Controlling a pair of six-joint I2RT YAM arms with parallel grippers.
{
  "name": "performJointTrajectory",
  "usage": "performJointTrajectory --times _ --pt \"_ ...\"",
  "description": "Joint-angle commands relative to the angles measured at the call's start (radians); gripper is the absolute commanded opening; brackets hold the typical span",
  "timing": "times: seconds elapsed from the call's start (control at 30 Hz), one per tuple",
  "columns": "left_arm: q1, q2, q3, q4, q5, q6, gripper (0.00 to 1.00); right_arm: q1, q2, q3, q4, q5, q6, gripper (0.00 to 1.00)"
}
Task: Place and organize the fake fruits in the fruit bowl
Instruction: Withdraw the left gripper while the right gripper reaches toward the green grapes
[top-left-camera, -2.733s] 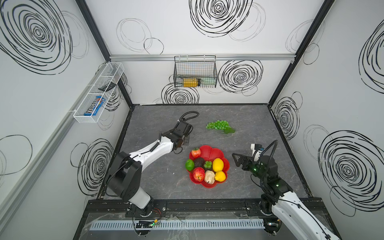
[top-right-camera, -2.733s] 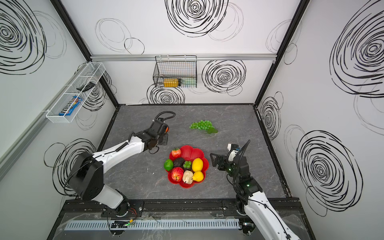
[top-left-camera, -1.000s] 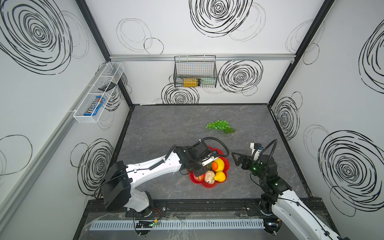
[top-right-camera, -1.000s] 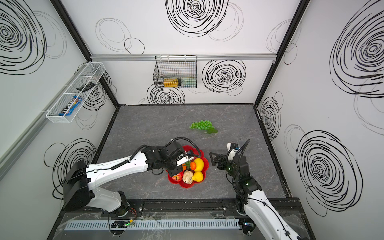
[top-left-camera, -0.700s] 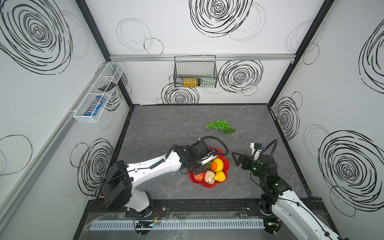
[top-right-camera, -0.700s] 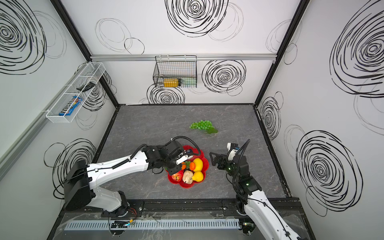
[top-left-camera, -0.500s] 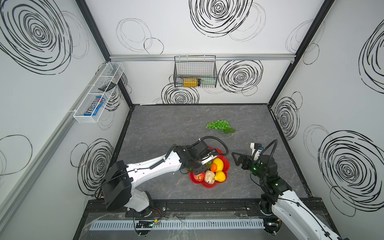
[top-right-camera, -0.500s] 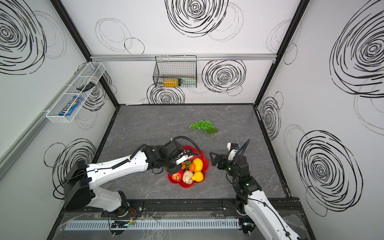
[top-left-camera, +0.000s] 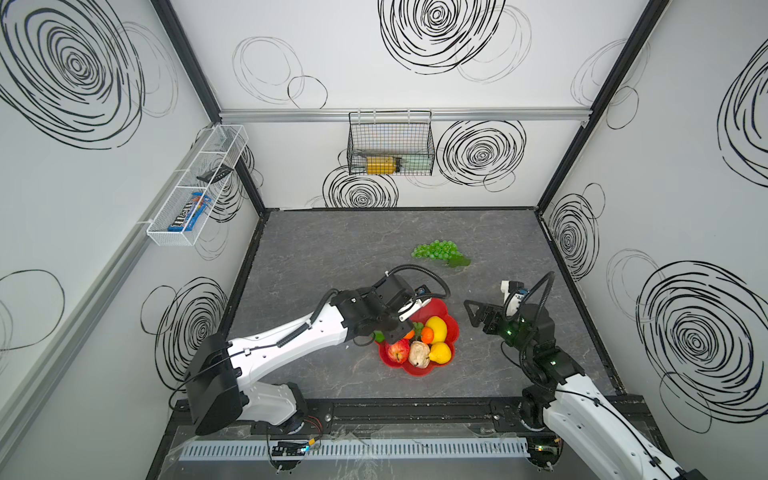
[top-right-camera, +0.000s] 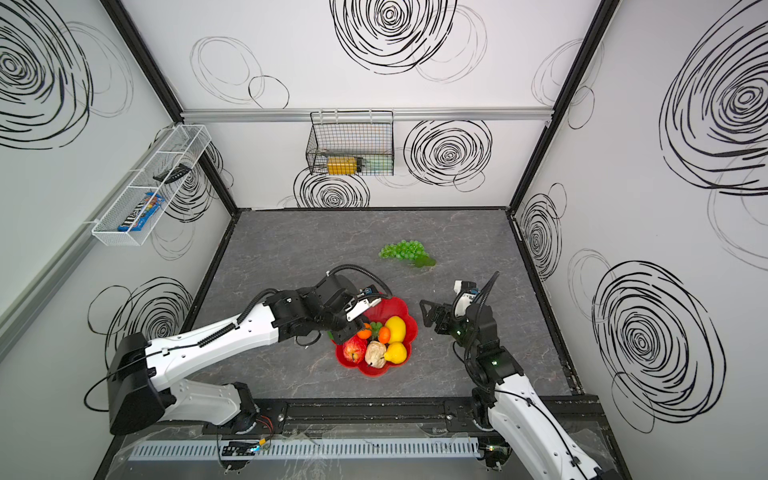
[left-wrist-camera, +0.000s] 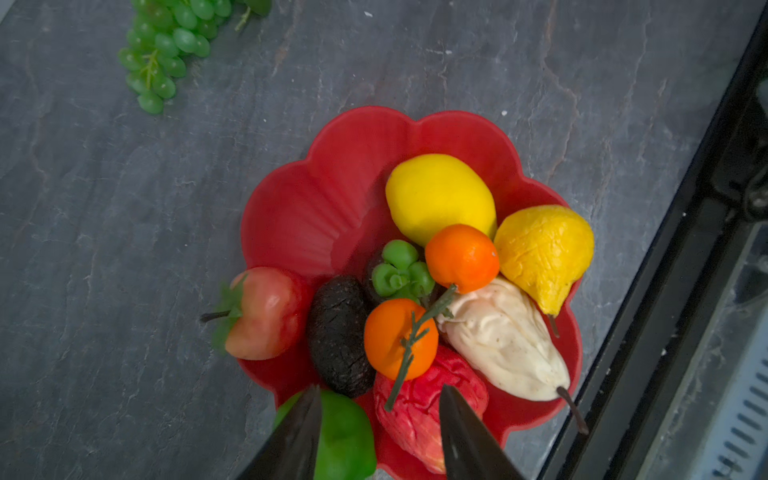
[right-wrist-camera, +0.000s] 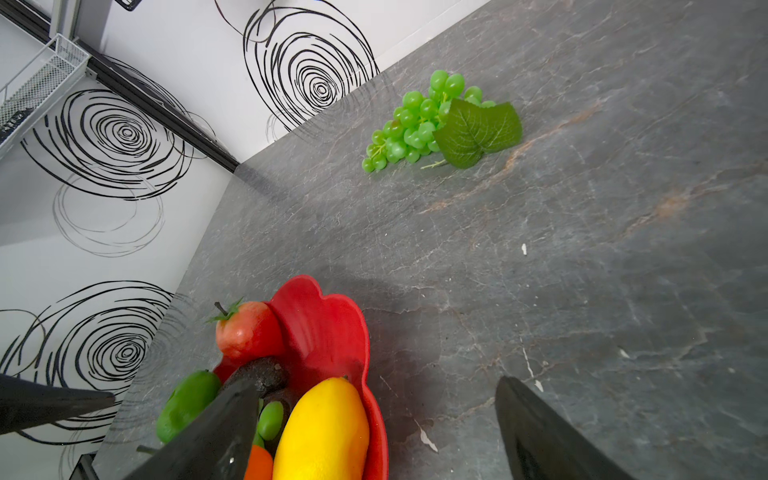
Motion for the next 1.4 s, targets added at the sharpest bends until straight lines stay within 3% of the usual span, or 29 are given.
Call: performJointTrajectory --times 0.0,0.23,0.5,0.67,0.87,0.97,1.37 --pt "0.028 -0.098 -0.026 0.145 -0.073 -0.160 0.56 -0.036 0.049 0.068 -0.008 0.016 -0.050 0.93" --pt "0.248 -0.391 -0.387 0.476 -0.209 -0.549 0.59 -0.122 0.273 0.188 0.051 -0.012 -0.075 0.93" --pt "0.459 -0.604 -0.632 0.544 -0.316 -0.579 0.66 -0.134 0.562 0.320 0.127 -0.001 -0.091 0.92" --pt "0.543 -0.686 -0.786 0.688 -0.278 -0.585 0.66 -0.132 0.738 0.436 0.081 0.030 -0.104 0.92" --pt "0.663 -0.633 -0.889 0.862 -0.141 -0.552 0.66 -0.132 0.876 0.538 0.051 0.084 -0.132 0.94" --pt "0.661 -0.619 -0.888 0.884 -0.119 -0.545 0.67 -0.129 0.919 0.565 0.060 0.117 -0.141 0.95" --pt "0.618 -0.636 -0.895 0.837 -0.212 -0.568 0.84 -0.105 1.136 0.756 0.005 0.193 -0.202 0.98"
